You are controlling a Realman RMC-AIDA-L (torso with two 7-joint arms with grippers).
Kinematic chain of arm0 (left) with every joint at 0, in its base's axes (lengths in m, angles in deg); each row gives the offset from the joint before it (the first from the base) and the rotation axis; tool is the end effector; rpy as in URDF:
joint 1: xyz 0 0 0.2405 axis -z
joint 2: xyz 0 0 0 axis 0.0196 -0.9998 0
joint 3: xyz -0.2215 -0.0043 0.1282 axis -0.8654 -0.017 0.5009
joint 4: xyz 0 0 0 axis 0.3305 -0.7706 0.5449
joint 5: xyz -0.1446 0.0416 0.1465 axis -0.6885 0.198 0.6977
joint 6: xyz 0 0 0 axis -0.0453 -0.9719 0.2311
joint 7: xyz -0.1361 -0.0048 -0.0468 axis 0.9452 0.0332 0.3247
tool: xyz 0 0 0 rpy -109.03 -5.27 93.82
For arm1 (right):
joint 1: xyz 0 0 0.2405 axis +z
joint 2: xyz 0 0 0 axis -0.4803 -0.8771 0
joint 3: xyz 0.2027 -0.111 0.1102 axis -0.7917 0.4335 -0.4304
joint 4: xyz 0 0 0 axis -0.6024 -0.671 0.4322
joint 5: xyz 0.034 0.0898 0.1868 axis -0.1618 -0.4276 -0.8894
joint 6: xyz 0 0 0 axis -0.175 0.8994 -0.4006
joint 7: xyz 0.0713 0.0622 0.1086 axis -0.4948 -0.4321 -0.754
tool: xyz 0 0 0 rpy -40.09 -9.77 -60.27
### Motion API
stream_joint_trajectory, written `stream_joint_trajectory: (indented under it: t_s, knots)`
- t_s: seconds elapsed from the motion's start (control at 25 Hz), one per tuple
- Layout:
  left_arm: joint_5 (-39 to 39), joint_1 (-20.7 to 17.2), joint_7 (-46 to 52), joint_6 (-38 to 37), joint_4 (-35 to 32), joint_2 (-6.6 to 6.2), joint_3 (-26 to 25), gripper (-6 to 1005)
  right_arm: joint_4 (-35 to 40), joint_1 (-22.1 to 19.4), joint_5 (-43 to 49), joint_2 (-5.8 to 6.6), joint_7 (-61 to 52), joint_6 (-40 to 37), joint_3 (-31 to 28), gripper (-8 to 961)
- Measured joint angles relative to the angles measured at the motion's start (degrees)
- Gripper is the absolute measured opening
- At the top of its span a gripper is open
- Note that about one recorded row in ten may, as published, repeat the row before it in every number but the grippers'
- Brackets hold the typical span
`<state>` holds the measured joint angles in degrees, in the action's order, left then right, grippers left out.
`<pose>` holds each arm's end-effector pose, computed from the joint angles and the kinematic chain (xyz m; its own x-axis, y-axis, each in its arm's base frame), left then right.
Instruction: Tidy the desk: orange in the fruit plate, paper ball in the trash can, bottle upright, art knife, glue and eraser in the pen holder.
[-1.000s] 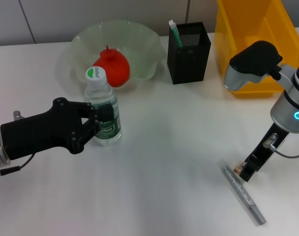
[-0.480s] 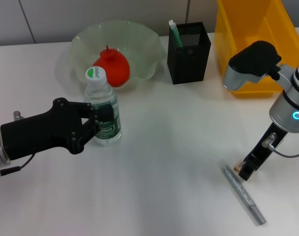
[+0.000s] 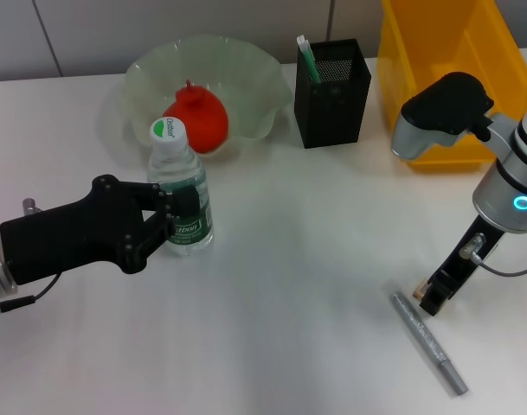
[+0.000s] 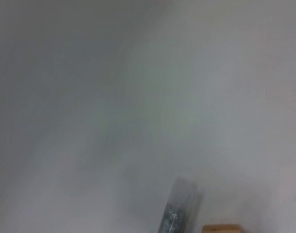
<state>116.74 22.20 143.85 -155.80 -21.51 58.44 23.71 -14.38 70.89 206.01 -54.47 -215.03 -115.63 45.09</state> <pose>-0.2367 0.2998 -0.0068 0.7154 0.1995 0.6696 0.3484 -0.9326 -0.0943 0.2302 0.3478 -0.0124 0.4720 -0.7749 0.4205 -0.6567 -0.6272 -0.4187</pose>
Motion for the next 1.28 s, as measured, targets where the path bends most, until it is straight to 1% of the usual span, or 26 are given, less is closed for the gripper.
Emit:
stream_joint_trajectory:
  t_s: [0.84,1.0,1.12,1.2,1.28]
  knots:
    - [-0.01,-0.62,0.00,-0.22,0.10,-0.08,-0.08,23,0.33,-0.60,-0.43,-0.20,0.68,1.00,0.13,266]
    - [0.00,-0.69,0.04,-0.22,0.10,-0.08,-0.13,23,0.90,-0.74,-0.45,-0.27,0.68,1.57,0.24,266]
    - [-0.03,-0.70,0.17,-0.22,0.09,-0.09,-0.15,23,3.32,-1.64,-0.44,-0.33,0.68,1.99,0.24,265]
    - [-0.09,-0.70,0.30,-0.22,0.05,-0.09,-0.15,23,7.04,-2.84,-0.44,-0.42,0.66,1.30,0.22,265]
    - [-0.19,-0.70,0.42,-0.21,-0.05,-0.09,-0.15,23,8.50,-3.35,-0.45,-0.44,0.66,0.85,0.22,265]
